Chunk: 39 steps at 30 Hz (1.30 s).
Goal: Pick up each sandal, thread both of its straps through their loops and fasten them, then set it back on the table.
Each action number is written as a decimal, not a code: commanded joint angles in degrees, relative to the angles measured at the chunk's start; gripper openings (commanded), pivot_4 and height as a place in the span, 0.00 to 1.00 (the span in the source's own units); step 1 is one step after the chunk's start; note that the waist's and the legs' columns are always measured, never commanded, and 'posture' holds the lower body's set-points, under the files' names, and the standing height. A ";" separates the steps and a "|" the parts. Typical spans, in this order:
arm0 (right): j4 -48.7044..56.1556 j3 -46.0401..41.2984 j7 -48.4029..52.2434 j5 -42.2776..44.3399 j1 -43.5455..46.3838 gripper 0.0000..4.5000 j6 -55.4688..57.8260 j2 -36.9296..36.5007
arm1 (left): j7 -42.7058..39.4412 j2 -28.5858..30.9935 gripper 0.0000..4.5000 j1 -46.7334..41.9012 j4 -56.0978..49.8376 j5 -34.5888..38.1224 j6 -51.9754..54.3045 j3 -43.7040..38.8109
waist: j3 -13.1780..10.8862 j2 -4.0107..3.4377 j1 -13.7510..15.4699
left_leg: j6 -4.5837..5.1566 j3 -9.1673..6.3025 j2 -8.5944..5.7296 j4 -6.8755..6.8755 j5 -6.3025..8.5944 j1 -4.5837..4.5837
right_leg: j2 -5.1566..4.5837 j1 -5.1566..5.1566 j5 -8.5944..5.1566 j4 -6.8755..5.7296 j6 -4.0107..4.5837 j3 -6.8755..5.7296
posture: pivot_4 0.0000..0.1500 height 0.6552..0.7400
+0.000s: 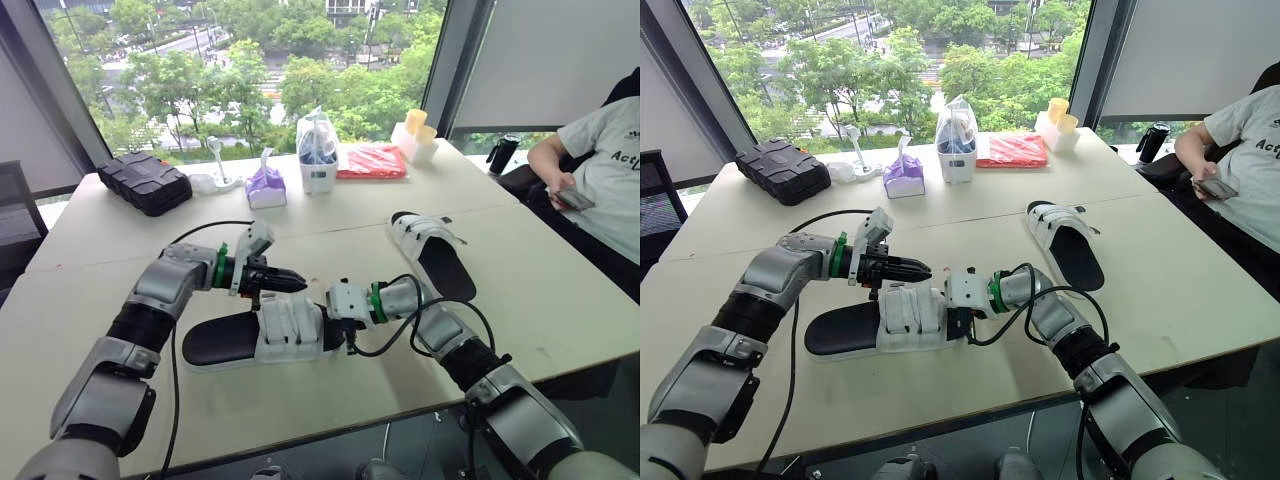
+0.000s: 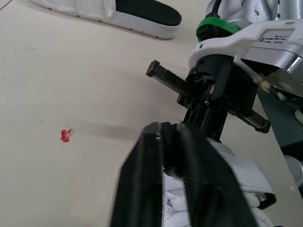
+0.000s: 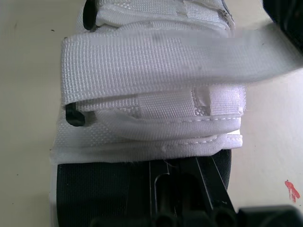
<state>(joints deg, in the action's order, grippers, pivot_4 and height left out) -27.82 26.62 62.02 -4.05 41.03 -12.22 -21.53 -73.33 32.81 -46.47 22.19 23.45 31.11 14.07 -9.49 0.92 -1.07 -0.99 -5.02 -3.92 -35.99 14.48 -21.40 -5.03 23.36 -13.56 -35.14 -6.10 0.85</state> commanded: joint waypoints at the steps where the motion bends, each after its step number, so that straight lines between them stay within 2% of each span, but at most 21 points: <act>1: -4.15 1.38 -1.21 -4.78 -1.60 0.00 2.39 -1.63 | -0.62 -0.12 0.01 0.64 -4.52 3.67 3.81 -4.31 | 0.00 -0.01 -0.03 | 0.00 0.00 0.00 0.00 0.00 0.00 | 0.00 0.00 0.01 0.00 -0.02 0.00 | 1.00 1.00; 3: -4.06 1.39 -1.21 -4.79 -1.67 0.00 2.41 -1.66 | -1.37 -0.18 0.01 1.11 -6.63 5.57 5.88 -5.72 | -0.01 0.00 -0.01 | 0.00 0.00 0.00 0.00 0.00 -0.01 | 0.00 0.00 0.01 0.00 -0.03 0.00 | 1.00 1.00; 7: -3.36 1.44 -0.92 -4.77 -2.15 0.00 2.67 -1.92 | -2.35 0.09 0.01 0.37 -13.04 17.30 18.05 -12.89 | -0.10 0.02 -0.05 | 0.00 -0.02 0.00 -0.02 0.00 -0.02 | 0.00 0.00 0.00 -0.01 -0.03 0.00 | 1.00 1.00; 11: -3.01 1.51 -0.58 -4.73 -2.56 0.00 2.62 -2.26 | -0.80 0.38 0.01 -0.32 -15.64 21.36 22.67 -16.21 | -0.34 0.06 -0.04 | 0.00 -0.04 0.00 -0.03 0.00 -0.03 | 0.01 0.02 0.02 -0.03 -0.06 -0.01 | 1.00 1.00; 20: -1.94 1.69 0.08 -4.61 -3.30 0.00 2.88 -2.49 | 0.47 0.64 0.01 0.20 -12.97 15.78 17.86 -14.16 | -0.44 0.03 -0.04 | -0.03 -0.02 -0.01 0.06 0.00 -0.07 | 0.01 0.09 0.18 -0.03 0.12 -0.01 | 1.00 1.00; 26: -0.74 1.72 0.50 -4.49 -4.06 0.00 3.26 -2.93 | 4.23 -1.32 0.01 -0.41 -3.23 10.57 12.00 -14.33 | -0.44 0.03 0.10 | -0.03 -0.02 -0.02 0.04 0.00 -0.06 | 0.00 0.08 0.18 -0.02 0.12 -0.01 | 1.00 1.00; 33: 0.49 1.79 0.64 -4.45 -4.73 0.00 3.91 -3.38 | 5.03 -2.81 0.01 -0.65 5.44 7.84 7.75 -14.20 | -0.44 0.03 0.25 | -0.02 -0.03 -0.05 0.05 0.00 -0.09 | -0.01 0.09 0.18 -0.01 0.09 -0.02 | 1.00 1.00; 39: 1.62 1.62 0.64 -4.43 -5.34 0.00 4.56 -3.83 | 5.25 -3.27 0.01 0.80 7.92 6.07 6.93 -13.50 | -0.45 0.04 0.25 | -0.02 -0.03 -0.07 0.03 0.00 -0.10 | -0.02 0.09 0.18 -0.01 0.08 -0.02 | 1.00 1.00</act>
<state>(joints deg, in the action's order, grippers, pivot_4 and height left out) -23.73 25.49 61.01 -4.76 38.76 -10.25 -23.53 -69.16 28.48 -44.93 30.33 30.33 39.55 3.08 -9.94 0.96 -0.82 -1.01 -5.05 -3.98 -35.95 14.48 -21.50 -5.05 23.44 -13.38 -35.15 -6.02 0.82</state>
